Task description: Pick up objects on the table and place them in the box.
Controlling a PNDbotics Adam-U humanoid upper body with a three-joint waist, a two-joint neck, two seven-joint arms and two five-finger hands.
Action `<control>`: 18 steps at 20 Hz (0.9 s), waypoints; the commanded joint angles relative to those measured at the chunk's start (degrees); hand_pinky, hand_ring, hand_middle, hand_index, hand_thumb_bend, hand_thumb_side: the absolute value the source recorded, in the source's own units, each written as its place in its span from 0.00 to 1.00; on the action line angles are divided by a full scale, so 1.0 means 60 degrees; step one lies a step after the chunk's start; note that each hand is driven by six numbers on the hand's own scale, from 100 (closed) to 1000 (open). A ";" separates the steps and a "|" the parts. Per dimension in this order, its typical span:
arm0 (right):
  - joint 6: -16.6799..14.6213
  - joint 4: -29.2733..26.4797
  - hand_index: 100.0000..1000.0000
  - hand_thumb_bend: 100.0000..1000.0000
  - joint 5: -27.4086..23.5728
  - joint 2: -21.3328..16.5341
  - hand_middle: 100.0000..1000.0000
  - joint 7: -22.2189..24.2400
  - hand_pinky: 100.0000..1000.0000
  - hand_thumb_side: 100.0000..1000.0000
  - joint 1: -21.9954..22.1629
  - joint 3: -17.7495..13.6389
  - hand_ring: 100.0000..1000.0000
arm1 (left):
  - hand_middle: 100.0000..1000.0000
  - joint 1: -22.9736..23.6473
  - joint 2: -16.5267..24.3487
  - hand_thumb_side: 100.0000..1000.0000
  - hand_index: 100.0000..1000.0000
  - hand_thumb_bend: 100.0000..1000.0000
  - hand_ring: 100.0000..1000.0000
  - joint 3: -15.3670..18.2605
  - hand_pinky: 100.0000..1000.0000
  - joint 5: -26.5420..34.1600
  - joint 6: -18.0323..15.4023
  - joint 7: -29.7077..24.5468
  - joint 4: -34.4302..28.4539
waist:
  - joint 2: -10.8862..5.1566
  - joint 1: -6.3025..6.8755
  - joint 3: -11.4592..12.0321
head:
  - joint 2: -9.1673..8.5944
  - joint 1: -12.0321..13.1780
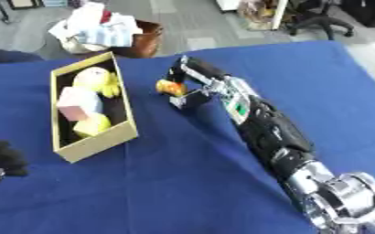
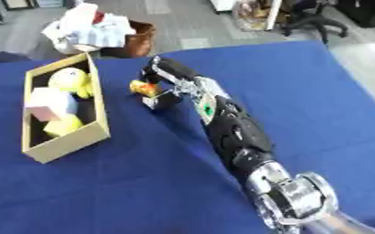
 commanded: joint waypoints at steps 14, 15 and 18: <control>0.0769 -0.0309 0.31 0.00 -0.1073 -0.0205 0.09 0.0417 0.45 0.59 -0.0371 -0.0018 0.41 | 0.59 -0.0090 0.0117 0.78 0.77 0.00 0.62 0.0048 0.60 0.0054 -0.0024 -0.0009 -0.0173 | -0.0194 0.0028 -0.0021 | -0.0136 -0.0073; 0.0694 -0.0367 0.30 0.00 -0.1111 -0.0189 0.09 0.0434 0.44 0.56 -0.0398 -0.0002 0.41 | 0.59 -0.0089 0.0119 0.78 0.77 0.00 0.62 0.0047 0.60 0.0055 -0.0024 -0.0010 -0.0172 | -0.0196 0.0027 -0.0019 | -0.0135 -0.0077; 0.0513 -0.0506 0.30 0.00 -0.1234 -0.0076 0.09 0.0529 0.45 0.49 -0.0534 0.0061 0.41 | 0.59 -0.0078 0.0123 0.79 0.77 0.00 0.62 0.0035 0.60 0.0053 -0.0018 -0.0015 -0.0164 | -0.0206 0.0023 -0.0013 | -0.0127 -0.0102</control>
